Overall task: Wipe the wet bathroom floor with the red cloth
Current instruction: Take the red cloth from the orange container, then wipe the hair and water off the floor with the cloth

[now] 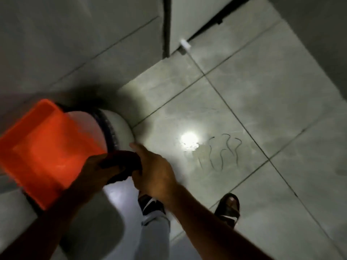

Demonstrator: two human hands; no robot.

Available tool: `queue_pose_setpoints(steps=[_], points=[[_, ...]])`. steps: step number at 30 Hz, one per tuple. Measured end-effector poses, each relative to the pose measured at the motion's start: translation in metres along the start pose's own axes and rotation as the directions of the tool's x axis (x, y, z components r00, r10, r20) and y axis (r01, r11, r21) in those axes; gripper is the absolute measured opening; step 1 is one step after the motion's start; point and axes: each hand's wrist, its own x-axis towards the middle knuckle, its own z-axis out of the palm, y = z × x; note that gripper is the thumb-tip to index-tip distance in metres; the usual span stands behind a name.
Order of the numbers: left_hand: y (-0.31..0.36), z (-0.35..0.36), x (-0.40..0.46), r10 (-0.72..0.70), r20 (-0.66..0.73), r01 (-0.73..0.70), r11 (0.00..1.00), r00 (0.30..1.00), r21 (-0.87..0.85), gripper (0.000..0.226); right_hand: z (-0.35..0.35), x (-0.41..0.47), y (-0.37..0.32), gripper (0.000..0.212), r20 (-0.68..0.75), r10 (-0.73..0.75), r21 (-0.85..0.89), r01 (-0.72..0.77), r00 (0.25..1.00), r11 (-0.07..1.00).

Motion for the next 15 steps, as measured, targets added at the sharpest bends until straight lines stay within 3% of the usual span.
queue_pose_setpoints(steps=[2, 6, 8, 11, 13, 15], points=[[0.019, 0.058, 0.001, 0.012, 0.121, -0.019, 0.998, 0.993, 0.055, 0.034, -0.036, -0.032, 0.049, 0.061, -0.004, 0.059, 0.015, -0.059, 0.998, 0.998], [0.004, 0.183, 0.029, -0.046, 0.258, 0.015, 0.993, 0.965, 0.118, 0.030, -0.079, -0.077, 0.157, 0.036, -0.034, 0.167, -0.085, -0.170, 0.985, 0.982], [-0.020, 0.234, 0.054, -0.058, 0.220, -0.027, 0.930, 0.974, 0.366, 0.040, -0.087, -0.093, 0.214, 0.029, -0.073, 0.275, -0.088, -0.280, 0.959, 0.956], [-0.065, 0.280, 0.095, -0.130, 0.114, 0.018, 0.734, 0.985, 0.679, 0.092, -0.089, -0.106, 0.296, 0.032, -0.150, 0.451, -0.074, -0.465, 0.880, 0.882], [-0.098, 0.292, 0.123, -0.146, 0.080, 0.013, 0.551, 0.986, 0.834, 0.102, -0.084, -0.108, 0.347, 0.038, -0.160, 0.542, -0.082, -0.558, 0.825, 0.825], [-0.128, 0.291, 0.149, -0.093, 0.078, -0.042, 0.335, 0.993, 0.941, 0.103, -0.078, -0.102, 0.390, 0.044, -0.126, 0.562, -0.099, -0.574, 0.817, 0.813]])
